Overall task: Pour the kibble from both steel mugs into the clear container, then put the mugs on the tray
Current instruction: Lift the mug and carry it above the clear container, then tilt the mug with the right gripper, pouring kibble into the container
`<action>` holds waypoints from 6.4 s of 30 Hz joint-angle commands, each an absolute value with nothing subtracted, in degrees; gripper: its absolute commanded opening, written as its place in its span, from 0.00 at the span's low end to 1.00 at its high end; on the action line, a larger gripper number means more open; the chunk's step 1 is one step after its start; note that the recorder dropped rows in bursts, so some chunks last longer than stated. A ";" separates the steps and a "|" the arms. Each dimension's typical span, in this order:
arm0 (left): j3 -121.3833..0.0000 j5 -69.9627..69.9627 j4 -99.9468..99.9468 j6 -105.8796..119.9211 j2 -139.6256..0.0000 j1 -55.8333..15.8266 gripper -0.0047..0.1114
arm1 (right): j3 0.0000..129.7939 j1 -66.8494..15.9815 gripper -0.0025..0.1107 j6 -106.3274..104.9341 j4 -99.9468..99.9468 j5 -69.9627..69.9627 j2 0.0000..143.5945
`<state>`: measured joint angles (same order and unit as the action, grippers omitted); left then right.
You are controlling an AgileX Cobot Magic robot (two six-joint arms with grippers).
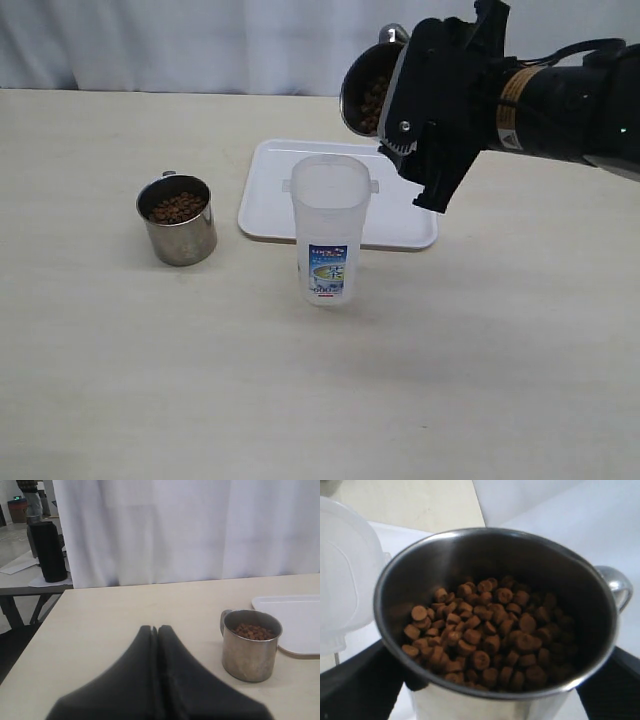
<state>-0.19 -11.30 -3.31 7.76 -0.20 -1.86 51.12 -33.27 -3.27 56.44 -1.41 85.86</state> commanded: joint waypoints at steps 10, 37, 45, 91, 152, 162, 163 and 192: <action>0.00 -10.32 -3.06 7.67 0.00 -1.67 0.04 | 49.30 -34.14 0.06 -5.43 56.65 -2.92 82.08; 0.00 -10.60 -3.06 7.67 0.00 -1.67 0.04 | 50.40 -37.52 0.06 -23.35 56.65 -2.20 84.00; 0.00 -10.60 -3.06 7.67 0.00 -1.67 0.04 | 51.93 -37.52 0.06 -28.09 56.65 -1.86 86.10; 0.00 -10.42 -3.06 7.67 0.00 -1.67 0.04 | 53.79 -37.52 0.06 -51.15 56.54 -3.11 86.10; 0.00 -10.48 -3.06 7.67 0.00 -1.67 0.04 | 55.29 -37.52 0.06 -66.92 56.54 -5.74 88.14; 0.00 -10.48 -3.06 7.67 0.00 -1.67 0.04 | 55.29 -37.52 0.06 -69.97 56.54 -5.97 88.14; 0.00 -10.48 -3.06 7.67 0.00 -1.67 0.04 | 55.29 -37.52 0.06 -70.09 56.54 -5.97 88.14; 0.00 -10.42 -3.06 7.67 0.00 -1.67 0.04 | 55.29 -37.52 0.06 -75.89 56.12 -5.85 88.14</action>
<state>-0.19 -11.30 -3.31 7.76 -0.20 -1.86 54.82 -37.50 -73.71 56.44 -5.00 88.39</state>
